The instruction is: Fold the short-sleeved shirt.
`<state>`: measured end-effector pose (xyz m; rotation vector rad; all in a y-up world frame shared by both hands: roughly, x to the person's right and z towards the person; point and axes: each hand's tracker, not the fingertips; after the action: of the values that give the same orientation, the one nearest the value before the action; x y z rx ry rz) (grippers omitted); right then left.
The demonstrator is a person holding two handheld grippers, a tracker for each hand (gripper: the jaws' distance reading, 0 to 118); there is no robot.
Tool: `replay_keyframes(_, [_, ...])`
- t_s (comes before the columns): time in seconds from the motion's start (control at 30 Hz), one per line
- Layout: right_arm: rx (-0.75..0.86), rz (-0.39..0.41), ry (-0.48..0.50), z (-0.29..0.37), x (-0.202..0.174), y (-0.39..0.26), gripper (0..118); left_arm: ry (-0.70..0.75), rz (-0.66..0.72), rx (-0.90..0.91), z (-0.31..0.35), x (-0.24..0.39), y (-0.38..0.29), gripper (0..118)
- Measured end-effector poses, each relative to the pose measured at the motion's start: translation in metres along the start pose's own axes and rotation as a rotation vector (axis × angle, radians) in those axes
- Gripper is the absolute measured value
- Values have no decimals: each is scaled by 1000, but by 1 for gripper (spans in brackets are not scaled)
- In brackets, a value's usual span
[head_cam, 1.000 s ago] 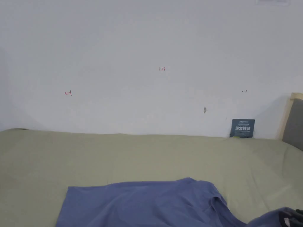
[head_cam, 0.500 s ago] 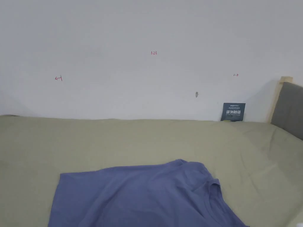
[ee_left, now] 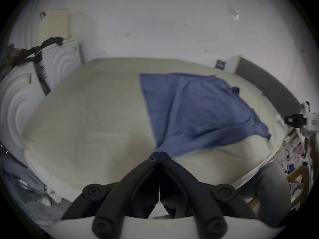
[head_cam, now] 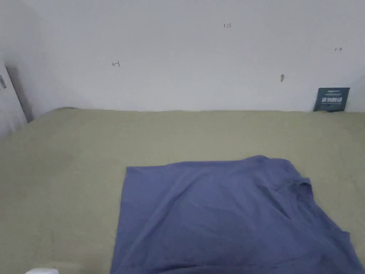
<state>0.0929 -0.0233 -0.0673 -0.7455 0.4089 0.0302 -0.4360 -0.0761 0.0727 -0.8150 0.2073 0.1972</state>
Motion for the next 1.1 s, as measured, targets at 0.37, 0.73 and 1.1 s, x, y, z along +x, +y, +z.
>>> replay_keyframes(0.37, [-78,14,24,-16,-33,28,0,-36,-81,-116,-40,37,-4,116])
replay_keyframes(0.73, [-106,33,-20,-23,-7,25,0,45,31,-142,-90,37,10,32])
replay_keyframes(1.1, [-205,-75,-104,-64,49,16,54,23,-14,-65,-57,49,22,6])
